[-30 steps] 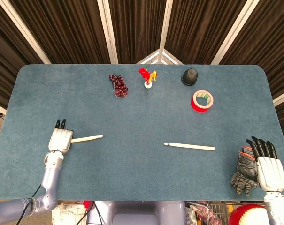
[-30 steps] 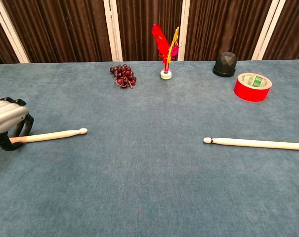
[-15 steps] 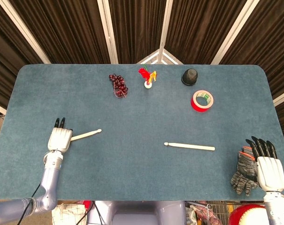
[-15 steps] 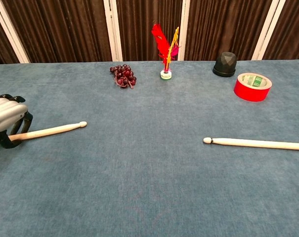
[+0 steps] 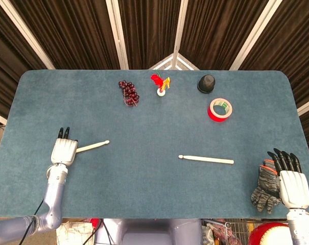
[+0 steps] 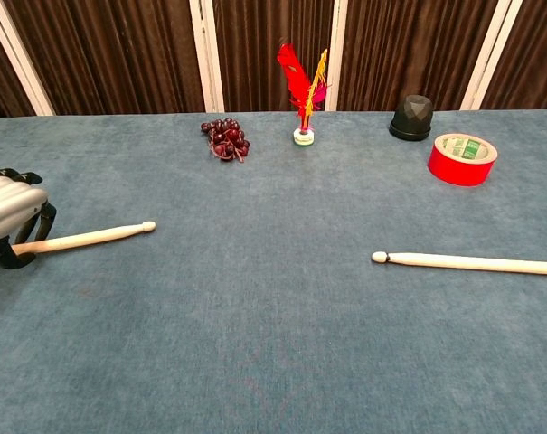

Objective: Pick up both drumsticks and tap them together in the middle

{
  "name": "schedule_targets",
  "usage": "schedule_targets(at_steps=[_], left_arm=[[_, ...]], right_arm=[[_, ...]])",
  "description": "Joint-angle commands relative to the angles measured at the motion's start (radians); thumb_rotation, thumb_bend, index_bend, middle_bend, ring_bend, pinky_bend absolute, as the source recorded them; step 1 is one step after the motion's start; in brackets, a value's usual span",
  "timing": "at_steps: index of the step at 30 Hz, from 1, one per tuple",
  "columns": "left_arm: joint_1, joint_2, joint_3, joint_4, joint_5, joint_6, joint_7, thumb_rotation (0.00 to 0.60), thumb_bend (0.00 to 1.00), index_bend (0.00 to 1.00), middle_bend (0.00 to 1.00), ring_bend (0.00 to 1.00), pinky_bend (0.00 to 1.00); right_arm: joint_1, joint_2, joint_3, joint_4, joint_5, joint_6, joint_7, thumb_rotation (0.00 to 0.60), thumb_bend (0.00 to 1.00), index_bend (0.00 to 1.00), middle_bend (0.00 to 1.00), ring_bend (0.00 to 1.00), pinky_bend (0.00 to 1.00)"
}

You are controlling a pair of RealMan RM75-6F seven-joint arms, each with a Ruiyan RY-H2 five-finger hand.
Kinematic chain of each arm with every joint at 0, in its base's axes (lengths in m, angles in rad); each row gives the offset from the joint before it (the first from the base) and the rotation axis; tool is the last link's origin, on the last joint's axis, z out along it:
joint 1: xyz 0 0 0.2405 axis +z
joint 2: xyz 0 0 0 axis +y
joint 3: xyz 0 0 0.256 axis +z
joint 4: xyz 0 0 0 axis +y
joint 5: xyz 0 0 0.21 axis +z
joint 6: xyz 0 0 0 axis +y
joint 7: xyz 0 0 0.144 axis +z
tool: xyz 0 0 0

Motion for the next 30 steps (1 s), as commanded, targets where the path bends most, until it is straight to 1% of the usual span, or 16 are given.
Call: schedule_targets(at_steps=[1,9,14,21,25,27,30], left_arm=[[0.003,0.004,-0.003,-0.002,0.015,0.009,-0.012,0.600,0.52,0.56,0.55,0.04,0.00],[0.020,0.048,0.001,-0.042,0.083,0.041,-0.057,0.600,0.52,0.56,0.55,0.04,0.00],[0.046,0.120,0.000,-0.106,0.156,0.088,-0.127,0.600,0.52,0.56,0.54,0.04,0.00],[0.097,0.243,0.000,-0.200,0.267,0.142,-0.279,0.600,0.52,0.56,0.54,0.04,0.00],[0.138,0.307,-0.004,-0.239,0.331,0.180,-0.409,0.600,0.52,0.56,0.54,0.04,0.00],[0.160,0.331,-0.007,-0.251,0.363,0.197,-0.491,0.600,0.52,0.56,0.54,0.04,0.00],[0.173,0.354,-0.012,-0.256,0.392,0.205,-0.555,0.600,0.52,0.56,0.54,0.04,0.00]], right_arm=[[0.000,-0.001,0.001,0.002,0.001,0.001,0.001,0.600,0.26,0.16,0.12,0.08,0.00],[0.001,-0.008,0.002,0.010,-0.001,0.002,0.001,0.600,0.26,0.17,0.12,0.09,0.00],[0.004,-0.016,0.000,0.012,-0.003,-0.003,0.002,0.600,0.26,0.18,0.12,0.09,0.00],[0.014,-0.032,-0.011,0.010,-0.026,-0.015,0.008,0.600,0.26,0.20,0.15,0.11,0.00],[0.022,-0.043,-0.014,0.006,-0.028,-0.030,0.021,0.600,0.26,0.21,0.15,0.12,0.00],[0.028,-0.047,-0.014,0.006,-0.023,-0.044,0.027,0.600,0.26,0.21,0.15,0.12,0.00],[0.038,-0.053,-0.011,0.009,-0.011,-0.065,0.036,0.600,0.26,0.22,0.16,0.13,0.00]])
